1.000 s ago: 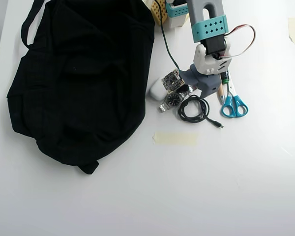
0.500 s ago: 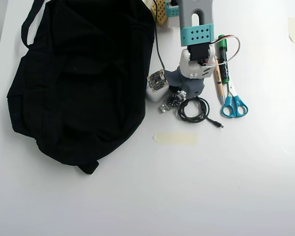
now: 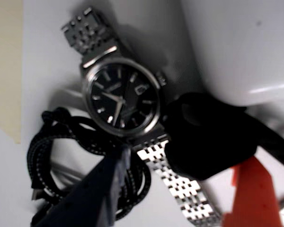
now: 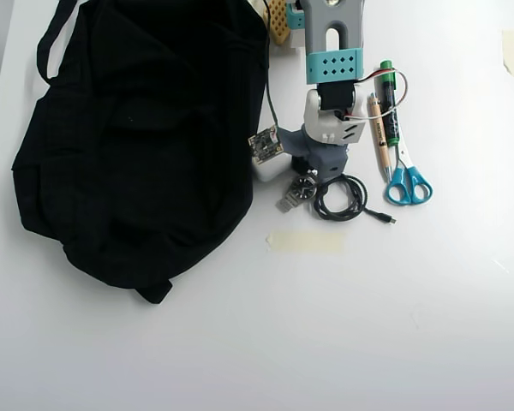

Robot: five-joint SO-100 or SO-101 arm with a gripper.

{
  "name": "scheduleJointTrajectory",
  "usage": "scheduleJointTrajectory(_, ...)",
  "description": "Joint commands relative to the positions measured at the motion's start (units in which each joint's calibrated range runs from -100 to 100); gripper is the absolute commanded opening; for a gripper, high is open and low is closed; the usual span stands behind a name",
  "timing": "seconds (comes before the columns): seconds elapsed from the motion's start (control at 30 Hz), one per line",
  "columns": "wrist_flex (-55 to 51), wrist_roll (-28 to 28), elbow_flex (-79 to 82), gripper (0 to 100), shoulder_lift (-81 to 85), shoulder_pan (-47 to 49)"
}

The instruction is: Put the usbc cable into the black bag

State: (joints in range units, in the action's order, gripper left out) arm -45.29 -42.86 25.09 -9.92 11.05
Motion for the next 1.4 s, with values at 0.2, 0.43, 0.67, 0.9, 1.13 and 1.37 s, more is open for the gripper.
scheduleJointTrajectory(0.2, -8.6, 2.4, -5.4, 11, 7.9, -0.2)
scheduleJointTrajectory(0.43, -8.5, 6.4, -5.5, 14, 11.5, -0.1)
scheduleJointTrajectory(0.67, -7.6, 6.9, -7.3, 22, 10.3, 2.4)
scheduleJointTrajectory(0.9, -2.3, 8.0, -6.4, 22, 9.9, 4.4)
scheduleJointTrajectory(1.13, 4.5, 9.1, -6.4, 22, 3.5, 4.4)
scheduleJointTrajectory(1.37, 7.8, 11.4, -6.4, 22, 0.0, 4.4)
